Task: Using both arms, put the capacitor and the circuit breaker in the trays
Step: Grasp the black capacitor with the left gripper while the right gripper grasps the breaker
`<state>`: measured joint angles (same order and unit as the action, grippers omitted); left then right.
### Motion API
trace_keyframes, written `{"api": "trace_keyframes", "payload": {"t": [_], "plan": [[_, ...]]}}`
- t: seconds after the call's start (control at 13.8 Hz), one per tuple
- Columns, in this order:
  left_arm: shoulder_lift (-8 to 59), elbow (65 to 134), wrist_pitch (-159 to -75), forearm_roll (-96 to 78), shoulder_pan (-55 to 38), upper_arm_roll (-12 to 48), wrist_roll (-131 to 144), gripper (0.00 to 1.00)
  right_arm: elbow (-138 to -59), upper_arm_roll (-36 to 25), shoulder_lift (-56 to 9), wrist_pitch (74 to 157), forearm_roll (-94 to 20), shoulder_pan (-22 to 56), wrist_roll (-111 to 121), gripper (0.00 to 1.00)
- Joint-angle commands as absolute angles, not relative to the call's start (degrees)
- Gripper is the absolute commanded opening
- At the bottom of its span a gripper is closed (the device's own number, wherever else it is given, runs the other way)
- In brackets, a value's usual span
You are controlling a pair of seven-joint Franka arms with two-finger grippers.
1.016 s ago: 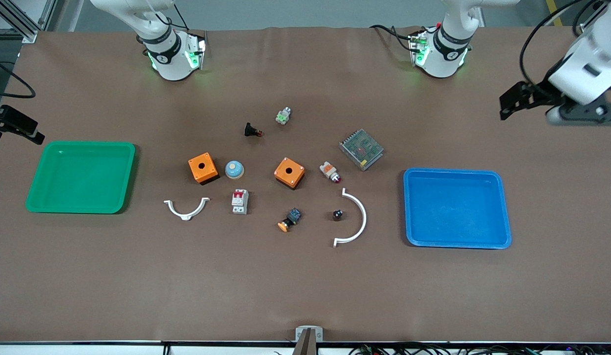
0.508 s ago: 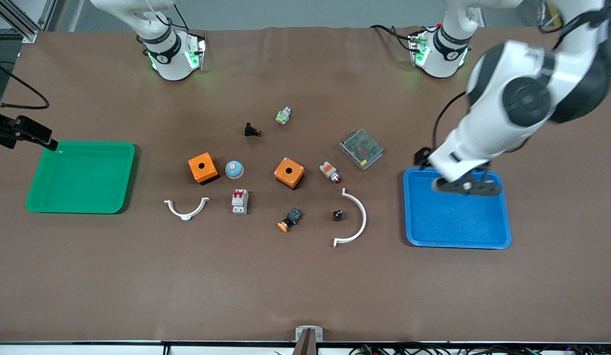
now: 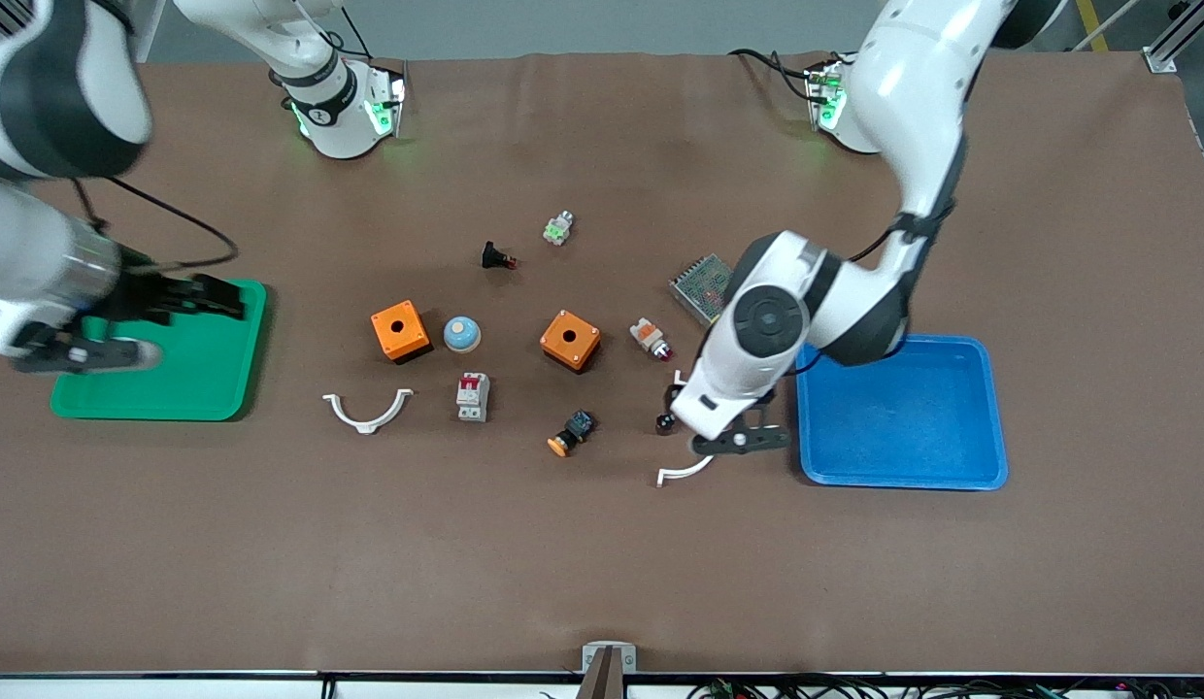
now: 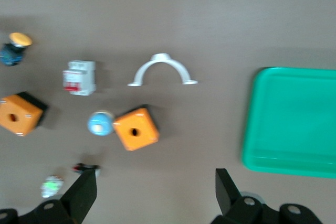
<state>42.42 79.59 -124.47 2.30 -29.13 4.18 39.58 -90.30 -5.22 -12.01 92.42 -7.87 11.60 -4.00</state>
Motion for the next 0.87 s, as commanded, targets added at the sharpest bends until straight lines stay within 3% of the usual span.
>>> {"api": "trace_keyframes", "payload": {"t": [0.0,0.22,0.58,0.8], "plan": [[47.4,76.6,-128.1,3.3,-33.4,0.5,43.1,0.81,-94.5,-5.6,-14.7,100.1,-11.0,16.9,-9.6,1.00],[50.4,75.5,-130.0,3.2,-34.8,0.2,46.3,0.71,-102.7,-5.6,-16.0,113.8,-11.0,23.3,-14.6,1.00],[52.5,75.4,-132.4,3.2,-35.6,0.2,47.3,0.61,-103.2,-5.6,-23.3,123.5,-11.0,30.2,-21.9,1.00],[52.9,75.5,-133.8,3.2,-35.5,0.2,47.3,0.46,-103.1,-5.7,-25.8,125.6,-10.5,30.8,-21.9,1.00]]}}
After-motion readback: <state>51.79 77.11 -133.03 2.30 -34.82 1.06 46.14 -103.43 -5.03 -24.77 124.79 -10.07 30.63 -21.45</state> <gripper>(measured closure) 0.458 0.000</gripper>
